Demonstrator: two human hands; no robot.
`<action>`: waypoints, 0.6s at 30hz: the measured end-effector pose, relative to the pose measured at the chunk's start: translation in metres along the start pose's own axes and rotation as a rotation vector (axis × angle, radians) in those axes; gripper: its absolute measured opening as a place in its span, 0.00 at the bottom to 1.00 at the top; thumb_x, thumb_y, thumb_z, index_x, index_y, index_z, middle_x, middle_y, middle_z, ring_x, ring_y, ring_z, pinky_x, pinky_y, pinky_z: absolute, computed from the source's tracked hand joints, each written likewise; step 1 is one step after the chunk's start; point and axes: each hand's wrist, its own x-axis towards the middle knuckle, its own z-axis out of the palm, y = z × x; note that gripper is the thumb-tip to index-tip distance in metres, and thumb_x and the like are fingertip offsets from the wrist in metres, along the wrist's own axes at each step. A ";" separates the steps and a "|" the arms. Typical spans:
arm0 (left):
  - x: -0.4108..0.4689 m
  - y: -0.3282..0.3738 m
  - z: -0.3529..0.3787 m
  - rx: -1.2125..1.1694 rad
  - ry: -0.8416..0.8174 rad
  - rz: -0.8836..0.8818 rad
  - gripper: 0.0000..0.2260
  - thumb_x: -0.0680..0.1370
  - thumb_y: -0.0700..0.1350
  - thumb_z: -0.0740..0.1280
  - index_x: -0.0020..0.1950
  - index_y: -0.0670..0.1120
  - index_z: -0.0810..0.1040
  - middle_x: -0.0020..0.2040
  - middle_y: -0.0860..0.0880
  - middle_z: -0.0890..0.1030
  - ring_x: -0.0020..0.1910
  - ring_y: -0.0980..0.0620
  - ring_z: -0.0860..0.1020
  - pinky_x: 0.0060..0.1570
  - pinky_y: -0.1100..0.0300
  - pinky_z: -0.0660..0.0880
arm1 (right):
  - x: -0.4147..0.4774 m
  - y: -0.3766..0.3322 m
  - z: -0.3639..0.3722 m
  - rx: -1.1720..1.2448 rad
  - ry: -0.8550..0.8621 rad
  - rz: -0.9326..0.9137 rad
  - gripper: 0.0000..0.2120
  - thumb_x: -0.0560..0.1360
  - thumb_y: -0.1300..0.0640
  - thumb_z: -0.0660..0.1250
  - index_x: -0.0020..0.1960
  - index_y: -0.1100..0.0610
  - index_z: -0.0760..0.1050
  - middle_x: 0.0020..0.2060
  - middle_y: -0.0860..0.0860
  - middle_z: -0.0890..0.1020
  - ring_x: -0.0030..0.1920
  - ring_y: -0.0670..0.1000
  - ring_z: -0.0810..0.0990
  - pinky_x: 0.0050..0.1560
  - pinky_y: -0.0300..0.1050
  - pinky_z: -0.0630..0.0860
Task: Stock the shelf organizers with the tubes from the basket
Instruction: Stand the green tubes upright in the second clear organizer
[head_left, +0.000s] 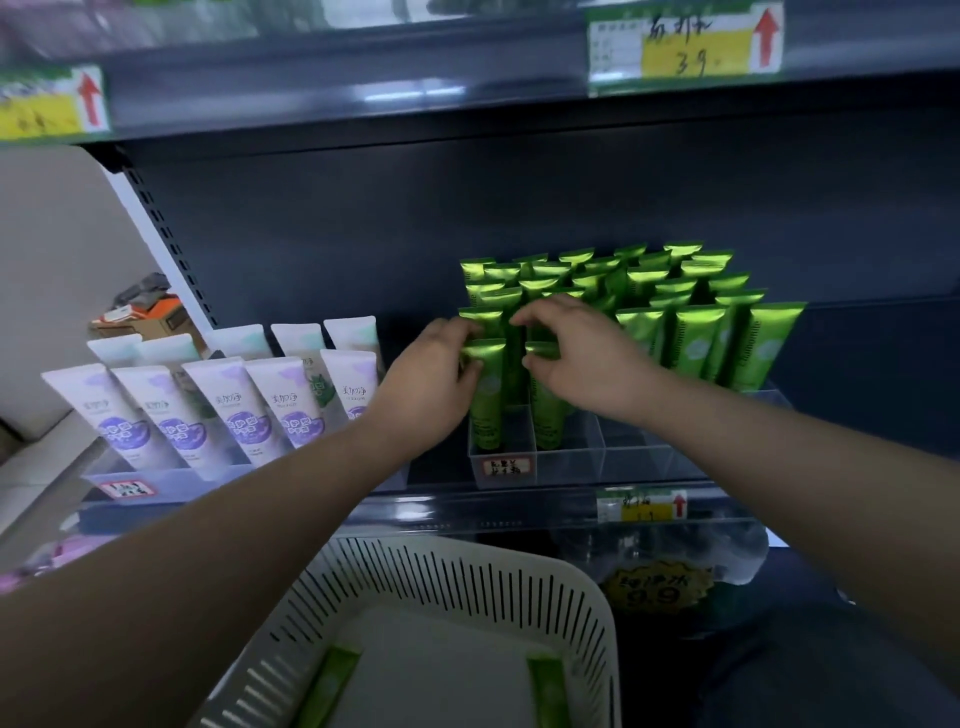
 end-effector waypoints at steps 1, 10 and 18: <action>-0.002 0.001 -0.002 0.020 -0.012 0.004 0.18 0.77 0.42 0.64 0.67 0.44 0.69 0.61 0.44 0.73 0.55 0.49 0.75 0.47 0.68 0.63 | -0.002 -0.003 -0.001 -0.028 -0.002 -0.010 0.22 0.74 0.58 0.66 0.67 0.54 0.69 0.62 0.51 0.71 0.63 0.50 0.70 0.62 0.42 0.66; -0.017 0.019 -0.029 0.286 -0.002 0.081 0.27 0.77 0.47 0.62 0.74 0.45 0.59 0.73 0.46 0.63 0.73 0.46 0.58 0.73 0.54 0.56 | -0.021 -0.032 -0.010 -0.279 -0.065 0.022 0.33 0.75 0.51 0.63 0.75 0.51 0.52 0.75 0.49 0.53 0.74 0.53 0.52 0.73 0.55 0.52; -0.052 0.025 -0.057 0.438 0.006 0.118 0.29 0.78 0.52 0.59 0.76 0.49 0.52 0.76 0.49 0.56 0.76 0.47 0.50 0.74 0.51 0.48 | -0.047 -0.057 -0.007 -0.378 -0.056 0.037 0.35 0.75 0.45 0.60 0.76 0.48 0.45 0.76 0.49 0.42 0.75 0.54 0.39 0.73 0.56 0.40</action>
